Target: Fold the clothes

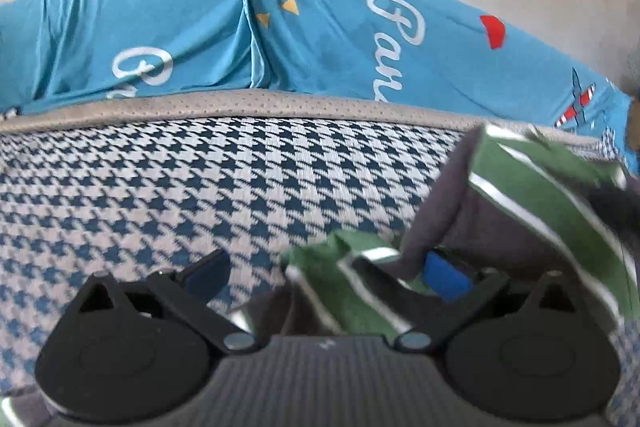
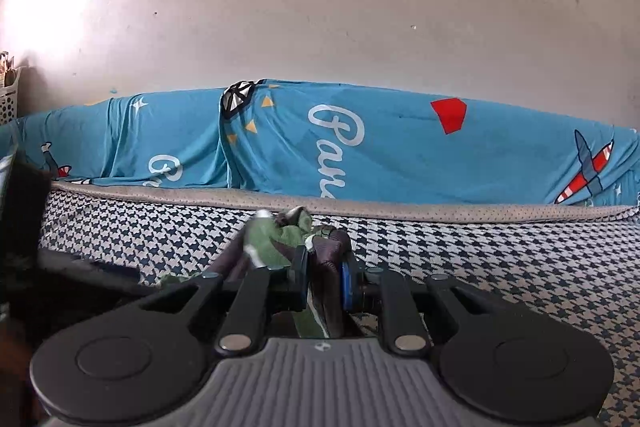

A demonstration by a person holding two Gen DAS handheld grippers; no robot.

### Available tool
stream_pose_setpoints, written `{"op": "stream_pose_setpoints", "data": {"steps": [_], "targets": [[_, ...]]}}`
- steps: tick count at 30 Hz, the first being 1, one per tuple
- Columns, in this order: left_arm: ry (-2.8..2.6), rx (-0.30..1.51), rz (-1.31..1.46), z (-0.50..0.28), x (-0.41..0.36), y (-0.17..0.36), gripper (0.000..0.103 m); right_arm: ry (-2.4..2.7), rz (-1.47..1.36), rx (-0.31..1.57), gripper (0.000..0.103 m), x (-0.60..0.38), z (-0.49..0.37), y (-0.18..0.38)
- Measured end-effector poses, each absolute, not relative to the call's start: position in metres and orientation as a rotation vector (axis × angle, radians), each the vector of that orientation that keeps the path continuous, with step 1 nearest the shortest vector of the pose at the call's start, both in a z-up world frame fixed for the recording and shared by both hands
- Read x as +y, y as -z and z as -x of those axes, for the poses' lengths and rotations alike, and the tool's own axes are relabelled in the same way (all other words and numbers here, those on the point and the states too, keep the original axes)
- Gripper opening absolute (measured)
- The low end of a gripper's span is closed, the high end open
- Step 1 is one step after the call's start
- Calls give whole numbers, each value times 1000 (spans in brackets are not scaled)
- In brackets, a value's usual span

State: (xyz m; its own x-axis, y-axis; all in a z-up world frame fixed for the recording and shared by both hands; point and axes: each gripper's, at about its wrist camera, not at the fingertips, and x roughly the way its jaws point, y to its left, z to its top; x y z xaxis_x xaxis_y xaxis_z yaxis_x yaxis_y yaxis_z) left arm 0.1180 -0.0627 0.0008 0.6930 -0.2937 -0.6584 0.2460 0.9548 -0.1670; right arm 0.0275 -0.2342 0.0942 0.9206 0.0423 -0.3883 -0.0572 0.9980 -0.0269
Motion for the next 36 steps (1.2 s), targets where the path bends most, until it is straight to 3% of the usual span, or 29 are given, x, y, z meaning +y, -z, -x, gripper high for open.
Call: {"op": "stream_pose_setpoints", "data": {"steps": [10, 17, 30, 34, 36], "targets": [[270, 729, 47, -146, -81, 16, 103, -130, 54, 429, 16, -215, -33, -84], [244, 679, 201, -146, -47, -10, 103, -157, 71, 437, 16, -202, -36, -79], [200, 645, 237, -58, 14, -41, 103, -273, 186, 474, 16, -141, -40, -46], [183, 672, 278, -43, 36, -33, 103, -292, 241, 532, 21, -126, -49, -22], [185, 686, 296, -44, 44, -32, 103, -297, 274, 535, 30, -121, -49, -14]]}}
